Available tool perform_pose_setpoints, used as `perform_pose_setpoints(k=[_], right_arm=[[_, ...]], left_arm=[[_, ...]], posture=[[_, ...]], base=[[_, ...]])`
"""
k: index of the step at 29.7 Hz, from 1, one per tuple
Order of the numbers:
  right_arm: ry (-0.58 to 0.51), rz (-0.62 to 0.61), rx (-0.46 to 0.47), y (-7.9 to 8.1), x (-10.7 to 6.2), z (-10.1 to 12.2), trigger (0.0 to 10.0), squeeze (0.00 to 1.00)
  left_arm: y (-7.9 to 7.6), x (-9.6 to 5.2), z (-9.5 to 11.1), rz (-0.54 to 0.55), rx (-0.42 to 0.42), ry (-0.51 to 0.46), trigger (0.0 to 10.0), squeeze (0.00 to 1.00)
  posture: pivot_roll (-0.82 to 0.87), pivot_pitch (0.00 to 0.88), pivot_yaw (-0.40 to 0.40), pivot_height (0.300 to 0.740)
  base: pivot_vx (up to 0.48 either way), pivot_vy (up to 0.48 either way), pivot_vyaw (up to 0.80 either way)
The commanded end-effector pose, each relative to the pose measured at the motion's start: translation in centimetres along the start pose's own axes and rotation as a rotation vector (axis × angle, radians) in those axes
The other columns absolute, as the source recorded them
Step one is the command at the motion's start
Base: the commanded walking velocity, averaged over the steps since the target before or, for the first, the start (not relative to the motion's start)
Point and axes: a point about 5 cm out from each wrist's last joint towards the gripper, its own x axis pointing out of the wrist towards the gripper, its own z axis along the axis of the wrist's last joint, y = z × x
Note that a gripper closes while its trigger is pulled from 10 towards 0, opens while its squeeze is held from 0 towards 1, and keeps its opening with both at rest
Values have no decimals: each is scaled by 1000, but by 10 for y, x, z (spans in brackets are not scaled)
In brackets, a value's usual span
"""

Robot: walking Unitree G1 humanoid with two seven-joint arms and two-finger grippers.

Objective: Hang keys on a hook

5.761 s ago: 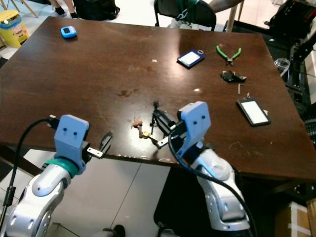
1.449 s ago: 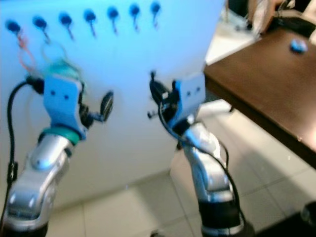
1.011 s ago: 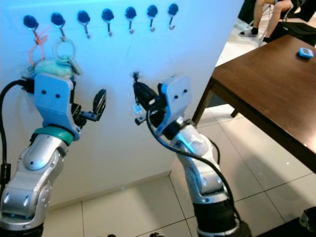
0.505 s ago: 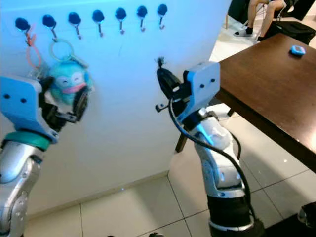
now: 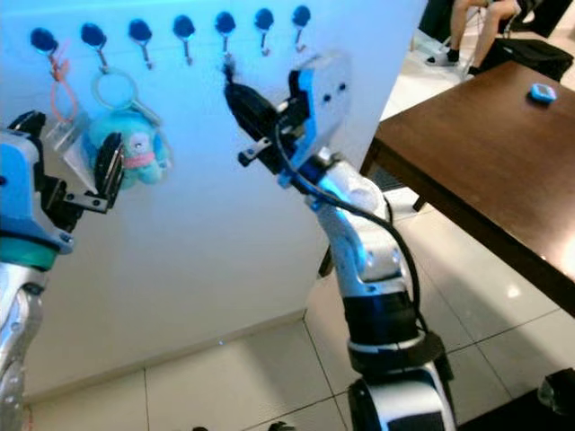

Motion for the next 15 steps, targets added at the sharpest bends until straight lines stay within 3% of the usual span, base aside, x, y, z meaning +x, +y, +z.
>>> perform_pose_setpoints(k=[1, 15], right_arm=[[-2, 30, -6, 2, 5, -1, 10000, 0], [-90, 204, -100, 23, 35, 15, 10000, 0]], left_arm=[[-1, -3, 1, 10, 8, 0, 10000, 0], [-7, -2, 3, 1, -3, 2, 10000, 0]], posture=[[-28, 125, 31, 740], [-24, 128, 34, 740]], base=[[0, 0, 0], [0, 0, 0]])
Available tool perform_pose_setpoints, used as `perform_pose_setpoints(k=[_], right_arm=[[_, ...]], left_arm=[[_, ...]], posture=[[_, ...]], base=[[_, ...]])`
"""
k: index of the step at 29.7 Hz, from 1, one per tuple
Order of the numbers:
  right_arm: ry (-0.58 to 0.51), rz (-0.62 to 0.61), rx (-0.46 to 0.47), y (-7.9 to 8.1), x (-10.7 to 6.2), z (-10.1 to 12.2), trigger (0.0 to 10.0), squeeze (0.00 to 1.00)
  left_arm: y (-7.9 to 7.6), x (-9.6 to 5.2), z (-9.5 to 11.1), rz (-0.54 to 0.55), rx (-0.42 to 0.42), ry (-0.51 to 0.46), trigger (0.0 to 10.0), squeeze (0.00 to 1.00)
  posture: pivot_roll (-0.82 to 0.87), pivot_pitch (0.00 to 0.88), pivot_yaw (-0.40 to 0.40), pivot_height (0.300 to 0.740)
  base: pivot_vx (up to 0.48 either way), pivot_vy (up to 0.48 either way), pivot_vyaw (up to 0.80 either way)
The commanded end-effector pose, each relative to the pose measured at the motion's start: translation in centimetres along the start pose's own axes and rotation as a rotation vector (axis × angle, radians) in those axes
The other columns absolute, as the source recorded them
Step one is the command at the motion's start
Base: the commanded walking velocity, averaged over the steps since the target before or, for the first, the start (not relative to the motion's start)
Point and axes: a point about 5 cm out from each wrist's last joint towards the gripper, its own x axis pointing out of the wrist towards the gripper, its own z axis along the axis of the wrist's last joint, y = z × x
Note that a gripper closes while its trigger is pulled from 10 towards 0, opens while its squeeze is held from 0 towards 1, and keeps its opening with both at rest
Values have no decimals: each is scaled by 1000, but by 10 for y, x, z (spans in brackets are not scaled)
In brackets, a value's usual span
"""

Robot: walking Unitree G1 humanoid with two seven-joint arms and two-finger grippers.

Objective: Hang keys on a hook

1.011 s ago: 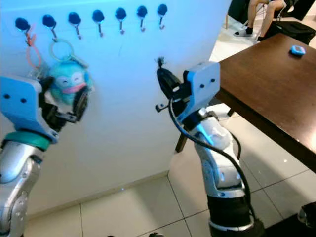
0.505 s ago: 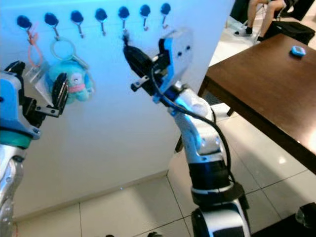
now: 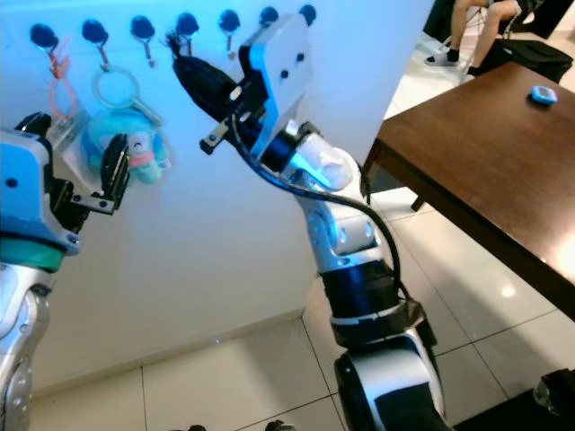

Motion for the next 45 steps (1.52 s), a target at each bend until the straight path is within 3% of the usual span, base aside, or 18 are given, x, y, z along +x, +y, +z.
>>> perform_pose_setpoints(k=[1, 11, 20, 30, 45], right_arm=[[-25, 41, -15, 4, 7, 5, 10000, 0], [-47, 31, -69, 2, 20, 6, 10000, 0], [-37, -22, -101, -7, 14, 8, 10000, 0], [-18, -26, -99, -12, 12, 2, 10000, 0], [-24, -2, -96, -10, 28, 0, 10000, 0]], left_arm=[[-1, -1, 4, 2, -5, -11, 10000, 0], [-3, -1, 4, 2, -6, -10, 10000, 0], [-4, 0, 4, -2, -11, -9, 10000, 0], [-5, 1, 4, -2, -15, -10, 10000, 0], [-5, 0, 5, -1, -12, -9, 10000, 0]], posture=[[-24, 128, 34, 740], [-20, 126, 35, 740], [-31, 126, 42, 740], [-30, 124, 41, 740], [-13, 118, 37, 740]], base=[[0, 0, 0], [0, 0, 0], [0, 0, 0], [0, 0, 0], [0, 0, 0]])
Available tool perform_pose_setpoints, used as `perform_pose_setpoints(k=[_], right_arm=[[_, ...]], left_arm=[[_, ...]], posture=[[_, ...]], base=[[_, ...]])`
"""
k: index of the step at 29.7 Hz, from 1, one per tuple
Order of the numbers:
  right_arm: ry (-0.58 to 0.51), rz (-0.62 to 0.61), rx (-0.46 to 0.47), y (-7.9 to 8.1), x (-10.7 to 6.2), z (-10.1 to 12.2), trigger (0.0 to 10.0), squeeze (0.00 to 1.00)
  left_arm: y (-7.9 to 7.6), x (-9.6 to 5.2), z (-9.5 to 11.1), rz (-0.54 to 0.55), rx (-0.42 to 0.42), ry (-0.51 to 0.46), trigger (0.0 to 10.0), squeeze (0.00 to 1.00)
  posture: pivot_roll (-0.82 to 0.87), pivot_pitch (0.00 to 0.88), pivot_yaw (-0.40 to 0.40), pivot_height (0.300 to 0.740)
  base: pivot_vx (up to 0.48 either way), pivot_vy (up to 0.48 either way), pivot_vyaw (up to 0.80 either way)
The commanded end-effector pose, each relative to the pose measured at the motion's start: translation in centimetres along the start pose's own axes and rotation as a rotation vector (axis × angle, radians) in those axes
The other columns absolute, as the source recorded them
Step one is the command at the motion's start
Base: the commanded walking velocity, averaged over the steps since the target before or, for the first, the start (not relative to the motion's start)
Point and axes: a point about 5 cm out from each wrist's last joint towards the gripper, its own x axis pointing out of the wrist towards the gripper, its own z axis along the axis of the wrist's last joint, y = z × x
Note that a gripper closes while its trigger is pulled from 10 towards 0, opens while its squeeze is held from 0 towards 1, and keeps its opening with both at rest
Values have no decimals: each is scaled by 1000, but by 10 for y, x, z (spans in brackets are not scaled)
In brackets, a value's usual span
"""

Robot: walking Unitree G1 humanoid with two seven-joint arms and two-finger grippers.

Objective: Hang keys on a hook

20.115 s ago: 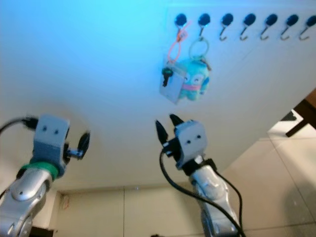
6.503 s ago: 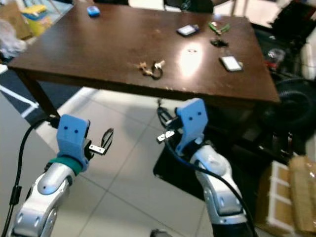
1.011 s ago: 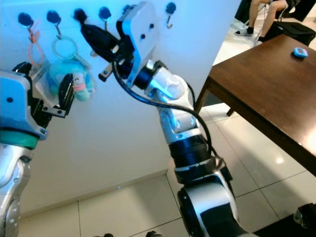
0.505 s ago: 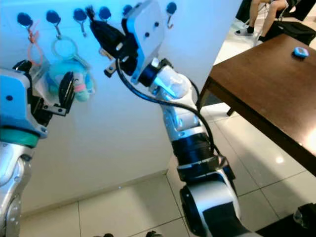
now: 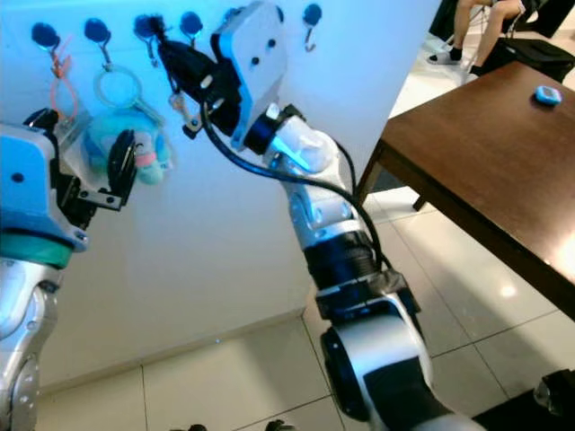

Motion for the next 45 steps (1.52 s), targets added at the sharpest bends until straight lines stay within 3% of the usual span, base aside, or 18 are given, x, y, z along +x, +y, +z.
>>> perform_pose_setpoints(k=[1, 12, 27, 34, 38, 41, 45], right_arm=[[-9, 20, -11, 2, 6, 3, 10000, 0], [-27, 128, -3, 19, 14, 2, 10000, 0], [-14, 195, -24, 27, 12, -3, 10000, 0], [42, 168, -39, 24, 7, -13, 10000, 0], [71, 100, -26, 20, 1, -21, 10000, 0], [110, -18, 9, 11, -13, -32, 10000, 0], [116, -44, 19, 9, -17, -34, 10000, 31]], left_arm=[[0, -3, 0, 5, 9, 5, 10000, 0], [-1, -3, 0, 3, 5, 7, 10000, 0], [-2, -3, 0, 2, 3, 10, 10000, 0], [-2, -3, 0, 4, 6, 11, 10000, 0], [-1, -3, 0, 7, 9, 13, 10000, 0], [-1, -3, -1, 7, 10, 18, 10000, 0], [-2, -3, -1, 5, 10, 20, 10000, 0]], posture=[[-11, 117, 36, 740], [-8, 117, 36, 740], [-12, 115, 38, 740], [-8, 114, 37, 740], [-8, 114, 36, 740], [-11, 116, 42, 740], [-13, 116, 44, 740]], base=[[0, 0, 0], [0, 0, 0], [0, 0, 0], [0, 0, 0], [0, 0, 0], [0, 0, 0], [0, 0, 0]])
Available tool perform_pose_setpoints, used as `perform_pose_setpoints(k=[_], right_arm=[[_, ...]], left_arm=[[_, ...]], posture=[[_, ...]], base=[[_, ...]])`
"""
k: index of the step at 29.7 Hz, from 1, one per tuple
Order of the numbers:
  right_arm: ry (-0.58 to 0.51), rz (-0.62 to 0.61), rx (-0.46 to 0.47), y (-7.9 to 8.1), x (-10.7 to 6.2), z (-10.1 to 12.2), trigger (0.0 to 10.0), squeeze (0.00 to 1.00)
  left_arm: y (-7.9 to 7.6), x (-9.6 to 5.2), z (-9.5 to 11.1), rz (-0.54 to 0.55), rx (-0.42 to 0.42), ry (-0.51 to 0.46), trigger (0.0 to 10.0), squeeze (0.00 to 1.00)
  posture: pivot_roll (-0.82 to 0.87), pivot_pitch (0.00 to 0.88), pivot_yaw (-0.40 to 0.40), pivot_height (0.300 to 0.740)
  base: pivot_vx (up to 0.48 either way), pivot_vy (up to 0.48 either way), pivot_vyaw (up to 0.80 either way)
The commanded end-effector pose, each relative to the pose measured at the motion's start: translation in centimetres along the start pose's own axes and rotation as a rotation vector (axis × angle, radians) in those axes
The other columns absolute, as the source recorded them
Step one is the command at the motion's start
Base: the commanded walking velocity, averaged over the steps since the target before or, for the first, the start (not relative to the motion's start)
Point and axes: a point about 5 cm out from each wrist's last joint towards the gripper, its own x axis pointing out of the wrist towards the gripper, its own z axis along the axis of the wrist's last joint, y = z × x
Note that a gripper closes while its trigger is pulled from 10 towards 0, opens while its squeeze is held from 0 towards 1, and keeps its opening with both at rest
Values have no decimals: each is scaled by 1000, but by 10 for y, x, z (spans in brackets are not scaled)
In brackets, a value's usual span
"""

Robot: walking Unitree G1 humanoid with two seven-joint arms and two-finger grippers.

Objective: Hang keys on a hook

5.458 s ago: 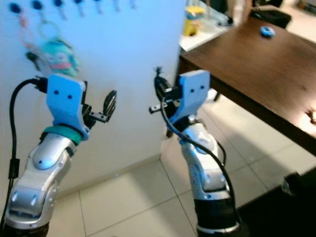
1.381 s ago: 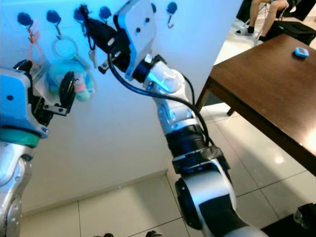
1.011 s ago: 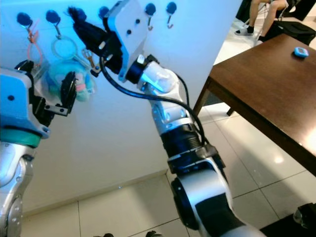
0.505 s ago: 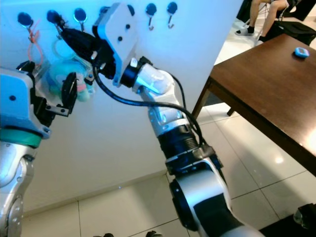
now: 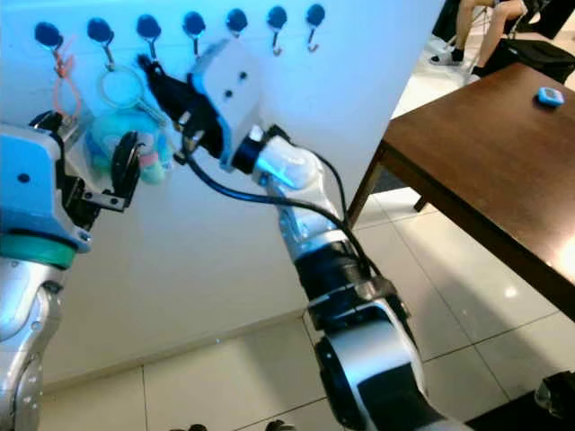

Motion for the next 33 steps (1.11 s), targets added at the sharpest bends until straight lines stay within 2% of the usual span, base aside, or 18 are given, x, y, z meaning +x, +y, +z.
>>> perform_pose_setpoints(k=[1, 3, 4, 6, 7, 8, 13, 14, 15, 16, 17, 19, 20, 22, 23, 26, 31, 33], right_arm=[[10, -42, 22, -4, -6, -4, 10000, 1000], [10, -42, 22, -4, -6, -4, 10000, 1000], [-10, -61, 67, -5, -15, -5, 10000, 843], [-29, -58, 106, -1, -21, -6, 10000, 843], [-41, -54, 131, 1, -26, -6, 10000, 541], [-45, -39, 157, 6, -33, -8, 10000, 0], [-24, 17, 207, 21, -50, -12, 10000, 0], [10, 52, 236, 32, -67, -15, 10000, 0], [10, 52, 236, 32, -67, -15, 10000, 0], [49, 54, 256, 41, -83, -17, 10000, 0], [49, 54, 256, 41, -83, -17, 10000, 0], [126, -25, 257, 45, -110, -25, 10000, 0], [126, -25, 257, 45, -110, -25, 10000, 0], [177, -190, 224, 36, -125, -38, 10000, 0], [177, -190, 224, 36, -125, -38, 10000, 0], [260, -424, 165, 21, -144, -55, 10000, 0], [300, -530, 146, 17, -154, -62, 10000, 0], [344, -591, 139, 20, -160, -65, 10000, 0]], left_arm=[[0, -2, -1, 4, 12, 9, 10000, 0], [0, -2, -1, 4, 12, 9, 10000, 0], [-1, -2, -2, 0, 10, 11, 10000, 0], [-2, -2, -2, -3, 8, 14, 10000, 0], [-2, -3, -3, -5, 8, 17, 10000, 0], [-3, -4, -4, -9, 8, 23, 10000, 0], [-5, -6, -9, -17, 11, 43, 10000, 0], [-7, -8, -15, -25, 12, 67, 10000, 0], [-7, -8, -15, -25, 12, 67, 10000, 0], [-9, -9, -23, -32, 15, 94, 10000, 0], [-9, -9, -23, -32, 15, 94, 10000, 0], [-14, -12, -39, -34, 2, 163, 10000, 0], [-14, -12, -39, -34, 2, 163, 10000, 0], [-17, -14, -51, -25, -26, 219, 10000, 0], [-17, -14, -51, -25, -26, 219, 10000, 0], [-17, -17, -66, 4, -50, 283, 10000, 0], [-14, -18, -75, 40, -39, 308, 10000, 0], [-10, -20, -78, 58, 4, 301, 10000, 0]], posture=[[-16, 117, 47, 740], [-16, 117, 47, 740], [-17, 120, 49, 740], [-17, 120, 49, 740], [-17, 120, 49, 740], [-20, 124, 53, 740], [-25, 126, 56, 740], [-44, 131, 61, 740], [-44, 131, 61, 740], [-56, 131, 65, 740], [-56, 131, 65, 740], [-76, 127, 70, 740], [-76, 127, 70, 740], [-76, 125, 72, 740], [-76, 125, 72, 740], [-70, 118, 74, 740], [-70, 111, 76, 740], [-60, 106, 76, 740]], base=[[0, 0, 0], [0, 0, 0], [0, 0, 0], [0, 0, 0], [0, 0, 0], [0, 0, 0], [0, 0, 0], [0, 0, 0], [0, 0, 0], [0, 0, 0], [0, 0, 0], [0, 0, 0], [0, 0, 0], [0, 0, 0], [0, 0, 0], [0, 0, 0], [0, 0, 0], [-292, 0, 0]])
